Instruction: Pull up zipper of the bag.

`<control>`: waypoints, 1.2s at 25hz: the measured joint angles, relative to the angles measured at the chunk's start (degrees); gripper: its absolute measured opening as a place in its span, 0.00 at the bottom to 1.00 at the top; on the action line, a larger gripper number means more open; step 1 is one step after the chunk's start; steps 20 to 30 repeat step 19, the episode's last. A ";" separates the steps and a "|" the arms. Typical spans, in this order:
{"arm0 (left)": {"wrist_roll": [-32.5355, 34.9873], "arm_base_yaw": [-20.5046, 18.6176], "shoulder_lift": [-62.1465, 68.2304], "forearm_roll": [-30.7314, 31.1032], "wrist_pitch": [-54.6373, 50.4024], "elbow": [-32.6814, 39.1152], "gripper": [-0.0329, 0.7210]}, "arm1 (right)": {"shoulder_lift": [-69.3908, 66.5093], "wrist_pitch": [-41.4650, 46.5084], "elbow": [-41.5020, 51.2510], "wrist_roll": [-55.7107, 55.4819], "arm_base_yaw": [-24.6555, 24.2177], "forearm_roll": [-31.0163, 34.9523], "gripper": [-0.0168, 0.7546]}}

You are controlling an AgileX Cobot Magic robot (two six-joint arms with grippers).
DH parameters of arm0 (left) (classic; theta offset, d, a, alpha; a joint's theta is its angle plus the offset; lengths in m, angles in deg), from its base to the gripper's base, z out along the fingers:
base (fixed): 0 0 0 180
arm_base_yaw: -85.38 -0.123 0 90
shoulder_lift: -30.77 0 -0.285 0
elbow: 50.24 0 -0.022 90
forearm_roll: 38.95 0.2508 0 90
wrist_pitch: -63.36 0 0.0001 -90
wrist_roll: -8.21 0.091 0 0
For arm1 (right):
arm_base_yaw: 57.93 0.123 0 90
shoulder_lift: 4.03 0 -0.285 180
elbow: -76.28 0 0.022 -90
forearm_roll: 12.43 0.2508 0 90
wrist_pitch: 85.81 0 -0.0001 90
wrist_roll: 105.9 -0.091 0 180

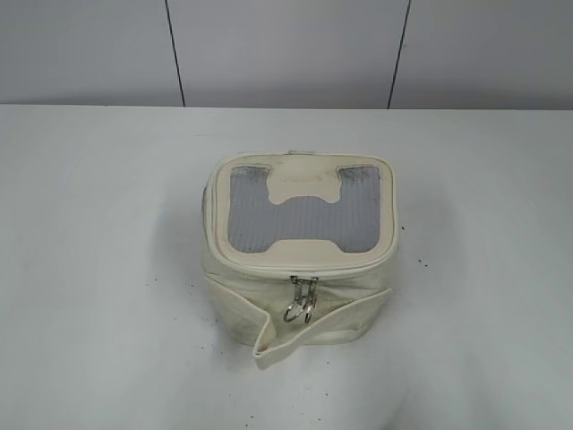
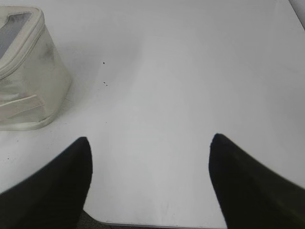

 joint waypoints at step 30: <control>0.00 0.00 0.00 0.00 0.00 0.00 0.51 | 0.00 0.00 0.00 0.00 0.00 0.00 0.76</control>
